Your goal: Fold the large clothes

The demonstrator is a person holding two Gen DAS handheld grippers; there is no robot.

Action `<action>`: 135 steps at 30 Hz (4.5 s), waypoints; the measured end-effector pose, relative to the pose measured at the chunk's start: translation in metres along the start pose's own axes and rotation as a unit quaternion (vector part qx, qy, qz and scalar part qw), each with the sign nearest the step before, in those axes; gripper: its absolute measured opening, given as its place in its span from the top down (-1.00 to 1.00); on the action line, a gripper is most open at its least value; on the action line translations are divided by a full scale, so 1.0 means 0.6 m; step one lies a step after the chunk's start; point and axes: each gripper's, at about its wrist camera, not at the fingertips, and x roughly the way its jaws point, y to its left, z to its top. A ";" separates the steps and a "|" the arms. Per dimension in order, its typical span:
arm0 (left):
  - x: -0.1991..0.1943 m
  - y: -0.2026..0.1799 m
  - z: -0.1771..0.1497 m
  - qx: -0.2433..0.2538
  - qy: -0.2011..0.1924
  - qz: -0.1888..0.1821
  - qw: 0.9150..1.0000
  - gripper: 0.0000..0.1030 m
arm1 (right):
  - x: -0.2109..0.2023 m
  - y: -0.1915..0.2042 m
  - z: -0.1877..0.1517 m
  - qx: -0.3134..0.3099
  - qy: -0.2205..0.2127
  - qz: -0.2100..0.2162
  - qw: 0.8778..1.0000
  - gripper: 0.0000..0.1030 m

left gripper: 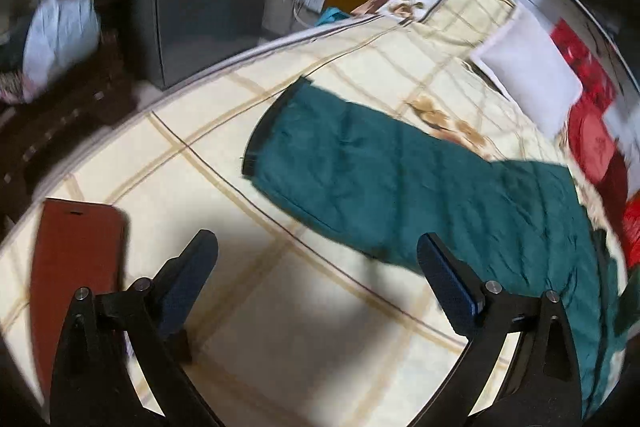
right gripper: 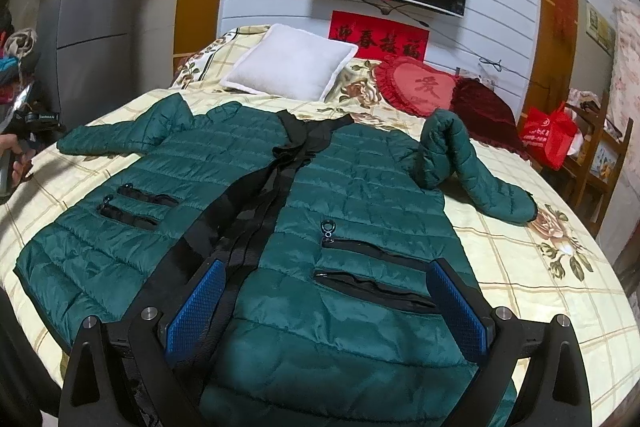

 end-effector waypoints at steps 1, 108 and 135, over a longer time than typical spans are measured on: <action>0.012 0.004 0.003 -0.004 0.002 -0.004 1.000 -0.95 | 0.002 0.000 0.000 0.000 0.001 0.001 1.000 -0.94; 0.034 -0.589 -0.144 0.197 0.044 -0.128 0.971 0.01 | 0.435 -0.113 0.163 0.146 0.188 0.083 0.968 -1.00; -0.158 -0.511 -0.306 0.238 -0.026 -0.129 0.962 -0.29 | 0.260 -0.622 0.043 0.378 0.109 -0.067 0.917 -0.91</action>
